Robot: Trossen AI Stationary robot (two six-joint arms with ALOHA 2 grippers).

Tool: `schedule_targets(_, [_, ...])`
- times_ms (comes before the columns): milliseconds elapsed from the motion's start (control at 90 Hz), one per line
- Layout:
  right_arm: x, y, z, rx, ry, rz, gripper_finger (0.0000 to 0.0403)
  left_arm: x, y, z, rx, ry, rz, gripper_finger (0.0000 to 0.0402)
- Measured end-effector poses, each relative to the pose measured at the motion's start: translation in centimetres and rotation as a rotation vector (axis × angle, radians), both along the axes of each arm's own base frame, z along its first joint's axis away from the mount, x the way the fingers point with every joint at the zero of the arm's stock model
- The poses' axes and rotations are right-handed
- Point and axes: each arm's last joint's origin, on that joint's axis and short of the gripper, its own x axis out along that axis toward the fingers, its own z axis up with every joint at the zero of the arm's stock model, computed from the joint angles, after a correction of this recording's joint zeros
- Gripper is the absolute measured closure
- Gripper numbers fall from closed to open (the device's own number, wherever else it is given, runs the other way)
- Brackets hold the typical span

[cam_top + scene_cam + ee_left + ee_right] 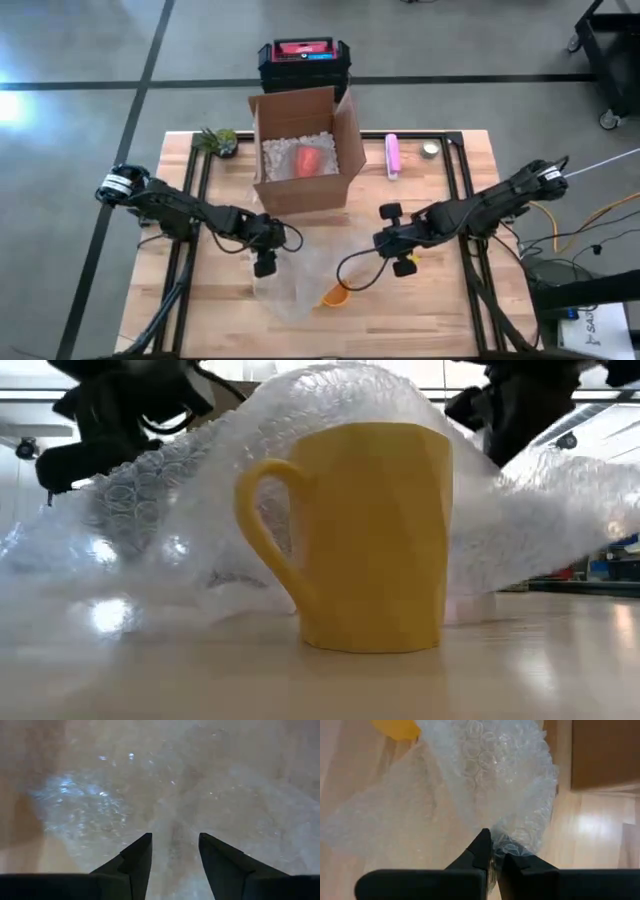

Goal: Wrap mug
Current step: Prepare the transparent bubble wrap

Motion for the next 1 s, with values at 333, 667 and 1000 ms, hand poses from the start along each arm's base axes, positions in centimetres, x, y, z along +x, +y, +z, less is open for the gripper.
schedule_targets(333, [-2.9, -0.6, -2.6, -0.08, 0.089, -0.121, 0.0403, -2.7, -1.6, 1.7, 0.058, 0.293, 0.074, 0.0398])
schedule_targets(667, [-6.8, -1.0, -0.4, -0.357, 0.039, -0.274, 0.0403, -4.0, -1.7, 8.1, 0.048, 0.074, 0.188, 0.0401])
schedule_targets(1000, [-9.2, -0.3, 0.1, -0.134, 0.141, -0.407, 0.0403, -5.7, -1.5, 7.7, 0.099, 0.145, 0.296, 0.0401])
